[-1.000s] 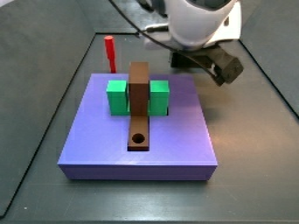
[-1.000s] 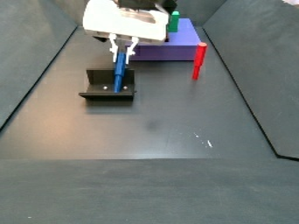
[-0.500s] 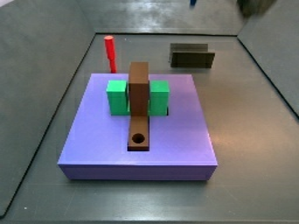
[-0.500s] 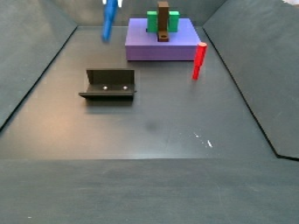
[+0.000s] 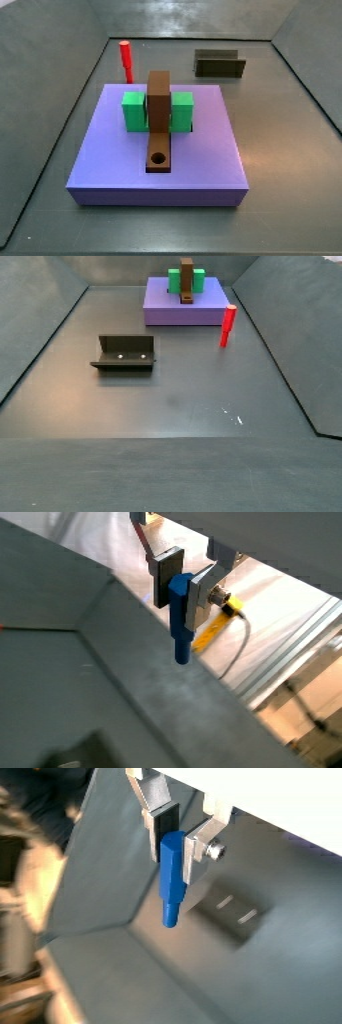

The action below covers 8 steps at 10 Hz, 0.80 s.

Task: Pick up the blue object. Move up. Place the blue object on the fixture. Regrasp the blue object. Move to above the board. Insert the blue object.
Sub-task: Move to above the board.

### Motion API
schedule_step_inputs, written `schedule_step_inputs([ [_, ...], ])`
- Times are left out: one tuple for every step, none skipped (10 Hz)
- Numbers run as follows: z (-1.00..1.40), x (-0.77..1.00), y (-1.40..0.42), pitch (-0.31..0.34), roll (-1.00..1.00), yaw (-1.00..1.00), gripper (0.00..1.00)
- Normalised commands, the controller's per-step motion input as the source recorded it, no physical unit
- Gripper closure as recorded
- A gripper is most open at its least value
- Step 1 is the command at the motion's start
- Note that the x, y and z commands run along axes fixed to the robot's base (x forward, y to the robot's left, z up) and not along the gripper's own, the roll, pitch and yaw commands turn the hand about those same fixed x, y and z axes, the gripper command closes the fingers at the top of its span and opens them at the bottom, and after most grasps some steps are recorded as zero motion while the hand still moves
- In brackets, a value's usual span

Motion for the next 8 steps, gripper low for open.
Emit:
schedule_step_inputs([
  [0.34,-0.86,-1.4,0.251,-1.0,-0.1,1.0],
  [0.29,-0.87,-1.4,0.259,-1.0,-0.07,1.0],
  [0.29,-0.85,-1.4,0.267,-1.0,-0.06,1.0],
  [0.21,-0.6,-0.97,0.275,-1.0,-0.04,1.0],
  [0.1,-0.28,-0.42,0.284,-1.0,-0.02,1.0],
  [0.06,-0.18,-0.28,0.279,-1.0,-0.01,1.0],
  [0.03,-0.11,-0.15,0.263,-1.0,0.0,1.0],
  [0.03,-0.08,-0.07,0.227,-1.0,0.03,1.0],
])
